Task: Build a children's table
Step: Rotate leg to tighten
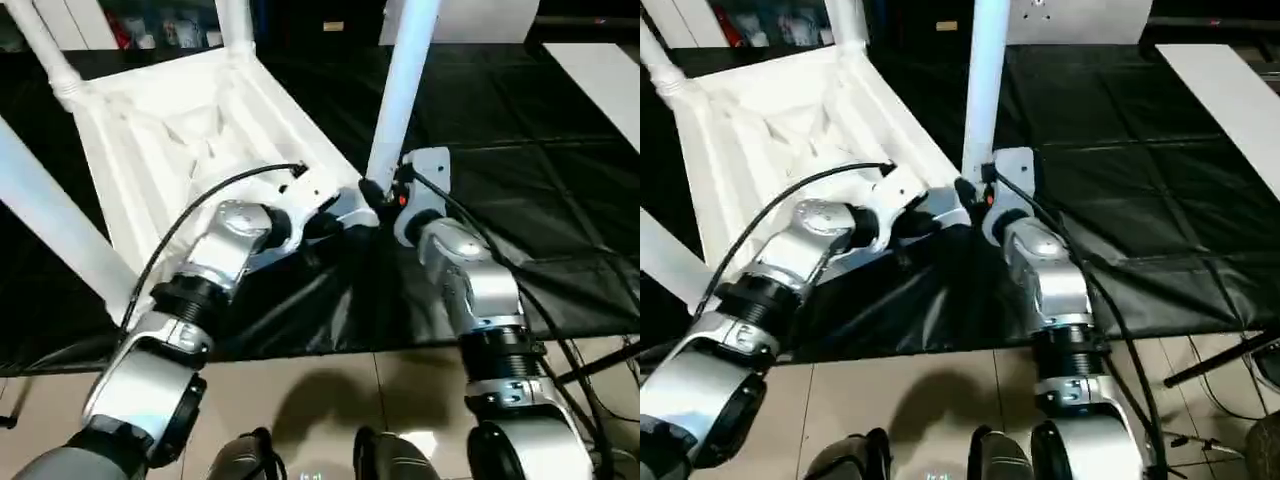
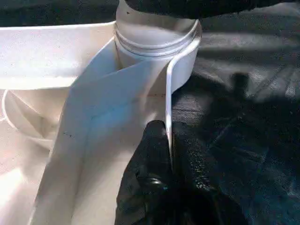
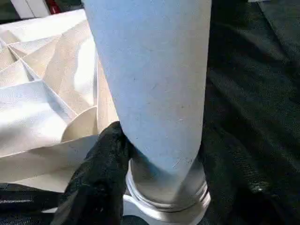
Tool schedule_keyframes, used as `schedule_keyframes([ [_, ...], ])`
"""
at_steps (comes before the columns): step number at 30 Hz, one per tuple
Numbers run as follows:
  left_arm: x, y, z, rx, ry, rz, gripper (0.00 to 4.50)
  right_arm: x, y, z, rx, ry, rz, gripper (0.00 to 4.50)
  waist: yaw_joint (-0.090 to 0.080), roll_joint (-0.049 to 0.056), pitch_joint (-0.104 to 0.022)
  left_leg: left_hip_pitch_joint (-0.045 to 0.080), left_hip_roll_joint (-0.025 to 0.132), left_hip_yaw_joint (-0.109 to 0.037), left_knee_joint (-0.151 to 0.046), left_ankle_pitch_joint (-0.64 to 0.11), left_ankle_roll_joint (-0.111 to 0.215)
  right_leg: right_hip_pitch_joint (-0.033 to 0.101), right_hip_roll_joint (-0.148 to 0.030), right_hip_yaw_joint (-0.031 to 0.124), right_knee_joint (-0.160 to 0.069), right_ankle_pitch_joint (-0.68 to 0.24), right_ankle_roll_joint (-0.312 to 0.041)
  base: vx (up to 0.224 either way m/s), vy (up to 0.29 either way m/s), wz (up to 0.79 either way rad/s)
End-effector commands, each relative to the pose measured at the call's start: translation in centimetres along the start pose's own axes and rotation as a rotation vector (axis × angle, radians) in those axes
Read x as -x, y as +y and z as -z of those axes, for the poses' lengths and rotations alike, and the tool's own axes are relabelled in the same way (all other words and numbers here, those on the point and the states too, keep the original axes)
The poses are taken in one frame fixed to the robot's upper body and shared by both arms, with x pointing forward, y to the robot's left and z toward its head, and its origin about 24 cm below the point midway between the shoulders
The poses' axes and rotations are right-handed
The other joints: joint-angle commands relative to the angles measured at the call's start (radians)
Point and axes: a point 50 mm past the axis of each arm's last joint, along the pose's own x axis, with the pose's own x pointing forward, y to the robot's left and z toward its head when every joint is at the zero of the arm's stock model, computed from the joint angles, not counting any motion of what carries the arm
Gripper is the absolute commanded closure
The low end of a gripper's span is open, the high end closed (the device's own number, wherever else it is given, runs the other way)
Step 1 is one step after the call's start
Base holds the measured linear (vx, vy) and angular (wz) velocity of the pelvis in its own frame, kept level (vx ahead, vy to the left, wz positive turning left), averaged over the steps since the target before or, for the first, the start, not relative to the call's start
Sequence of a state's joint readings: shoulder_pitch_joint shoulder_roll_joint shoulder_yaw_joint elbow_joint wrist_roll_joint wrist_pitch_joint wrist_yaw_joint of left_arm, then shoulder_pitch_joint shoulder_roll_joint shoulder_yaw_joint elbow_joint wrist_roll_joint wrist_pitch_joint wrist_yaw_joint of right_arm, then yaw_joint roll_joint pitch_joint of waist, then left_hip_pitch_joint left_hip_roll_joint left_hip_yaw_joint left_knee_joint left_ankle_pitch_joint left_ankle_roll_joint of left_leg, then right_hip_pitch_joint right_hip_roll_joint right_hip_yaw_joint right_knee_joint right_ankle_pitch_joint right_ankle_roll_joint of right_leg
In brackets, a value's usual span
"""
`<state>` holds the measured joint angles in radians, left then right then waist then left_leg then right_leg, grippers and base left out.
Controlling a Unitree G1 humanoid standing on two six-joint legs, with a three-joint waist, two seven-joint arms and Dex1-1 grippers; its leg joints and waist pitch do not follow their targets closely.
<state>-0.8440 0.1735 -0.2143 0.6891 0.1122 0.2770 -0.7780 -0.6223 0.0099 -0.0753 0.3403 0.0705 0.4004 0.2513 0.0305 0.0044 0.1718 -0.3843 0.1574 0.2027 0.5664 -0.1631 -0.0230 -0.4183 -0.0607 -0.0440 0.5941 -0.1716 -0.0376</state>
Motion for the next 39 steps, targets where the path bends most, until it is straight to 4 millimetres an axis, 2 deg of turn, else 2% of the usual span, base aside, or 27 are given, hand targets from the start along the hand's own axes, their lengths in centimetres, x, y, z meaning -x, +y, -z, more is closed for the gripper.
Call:
schedule_keyframes([
  [1,-1.0,-1.4,-1.4,-0.029,-0.06,0.054,4.5,-0.3,3.0,1.9,-0.009,0.072,-0.166,1.79,0.003,-0.009,-0.079,0.019,0.066,-0.033,-0.06,-0.138,0.086,0.049,-0.099,0.058,-0.075,-0.195,-0.221,0.0,0.0,0.0],
  [5,0.2,-1.0,-0.4,-0.067,-0.051,0.09,4.5,0.5,0.9,1.6,0.086,0.04,-0.211,1.45,0.005,-0.008,-0.078,0.016,0.07,-0.036,-0.062,-0.139,0.085,0.053,-0.099,0.056,-0.074,-0.214,-0.215,0.0,0.0,0.0],
  [6,0.4,-0.9,-0.3,-0.072,-0.049,0.096,4.5,0.7,0.7,1.6,0.103,0.035,-0.23,1.45,0.005,-0.006,-0.076,0.015,0.071,-0.037,-0.062,-0.134,0.09,0.053,-0.097,0.055,-0.072,-0.194,-0.216,0.0,0.0,0.0],
  [7,0.8,-0.9,0.0,-0.085,-0.049,0.114,4.5,1.0,0.1,1.5,0.138,0.031,-0.249,1.36,0.003,-0.008,-0.079,0.012,0.071,-0.036,-0.06,-0.121,0.1,0.057,-0.097,0.055,-0.067,-0.155,-0.224,0.0,0.0,0.0],
  [8,1.4,-0.8,0.5,-0.1,-0.044,0.136,4.5,1.6,-0.8,1.3,0.162,0.022,-0.292,1.2,0.003,-0.004,-0.081,0.013,0.071,-0.036,-0.057,-0.101,0.112,0.056,-0.097,0.056,-0.063,-0.115,-0.238,0.0,0.0,0.0],
  [10,1.8,-0.7,0.8,-0.112,-0.043,0.151,4.5,2.0,-1.3,1.1,0.171,0.013,-0.334,1.03,0.004,-0.006,-0.081,0.012,0.069,-0.034,-0.055,-0.091,0.13,0.058,-0.095,0.055,-0.061,-0.079,-0.251,0.0,0.0,0.0],
  [14,3.2,-0.7,1.9,-0.142,-0.043,0.245,4.5,3.3,-3.0,0.3,0.277,0.008,-0.492,0.88,0.005,-0.009,-0.077,0.01,0.071,-0.034,-0.055,-0.116,0.137,0.06,-0.096,0.053,-0.064,-0.115,-0.259,0.0,0.0,0.0],
  [17,3.8,-0.9,2.3,-0.175,-0.052,0.292,4.5,3.9,-3.3,0.2,0.31,0.021,-0.587,0.88,0.006,-0.006,-0.073,0.016,0.076,-0.032,-0.058,-0.144,0.127,0.053,-0.094,0.054,-0.069,-0.168,-0.256,0.0,0.0,0.0],
  [19,4.6,-1.2,3.0,-0.221,-0.054,0.361,4.5,4.8,-3.5,0.3,0.346,0.044,-0.729,0.88,0.007,-0.008,-0.072,0.015,0.078,-0.032,-0.058,-0.161,0.126,0.053,-0.095,0.054,-0.07,-0.191,-0.251,0.0,0.0,0.0],
  [22,5.4,-1.7,3.4,-0.248,-0.05,0.435,4.5,5.3,-3.8,0.3,0.344,0.058,-0.813,0.88,0.012,-0.006,-0.075,0.018,0.081,-0.03,-0.058,-0.135,0.133,0.049,-0.092,0.053,-0.064,-0.158,-0.262,0.0,0.0,0.0],
  [23,5.5,-1.7,3.4,-0.252,-0.049,0.447,4.5,5.3,-3.9,0.3,0.343,0.06,-0.826,0.88,0.015,-0.006,-0.078,0.017,0.082,-0.031,-0.056,-0.129,0.137,0.051,-0.095,0.053,-0.059,-0.142,-0.271,0.0,0.0,0.0],
  [26,6.2,-1.9,3.7,-0.272,-0.036,0.501,4.5,5.5,-4.0,0.2,0.334,0.07,-0.9,1.22,0.022,-0.004,-0.079,0.017,0.084,-0.028,-0.053,-0.101,0.15,0.048,-0.092,0.053,-0.054,-0.099,-0.287,0.0,0.0,0.0],
  [31,6.8,-2.3,4.1,-0.315,0.002,0.577,4.5,5.6,-3.7,0.0,0.271,0.097,-1.026,1.65,0.028,-0.006,-0.087,0.013,0.083,-0.027,-0.044,-0.05,0.181,0.047,-0.09,0.051,-0.038,-0.015,-0.303,0.0,0.0,0.0],
  [33,6.8,-2.3,4.1,-0.317,0.002,0.579,4.5,5.7,-3.6,0.1,0.265,0.104,-1.05,1.65,0.031,-0.005,-0.084,0.012,0.083,-0.026,-0.044,-0.058,0.183,0.046,-0.091,0.05,-0.041,-0.029,-0.3,0.0,0.0,0.0],
  [35,6.9,-2.4,4.1,-0.32,0.001,0.585,4.5,5.7,-3.5,0.1,0.267,0.11,-1.065,1.99,0.032,-0.006,-0.085,0.013,0.083,-0.027,-0.045,-0.064,0.173,0.045,-0.091,0.049,-0.042,-0.048,-0.296,0.0,0.0,0.0],
  [39,7.0,-2.5,4.1,-0.325,0.002,0.605,4.5,5.8,-3.1,0.4,0.268,0.129,-1.112,2.26,0.033,-0.007,-0.086,0.012,0.081,-0.026,-0.044,-0.056,0.172,0.046,-0.092,0.05,-0.041,-0.045,-0.294,0.0,0.0,0.0],
])
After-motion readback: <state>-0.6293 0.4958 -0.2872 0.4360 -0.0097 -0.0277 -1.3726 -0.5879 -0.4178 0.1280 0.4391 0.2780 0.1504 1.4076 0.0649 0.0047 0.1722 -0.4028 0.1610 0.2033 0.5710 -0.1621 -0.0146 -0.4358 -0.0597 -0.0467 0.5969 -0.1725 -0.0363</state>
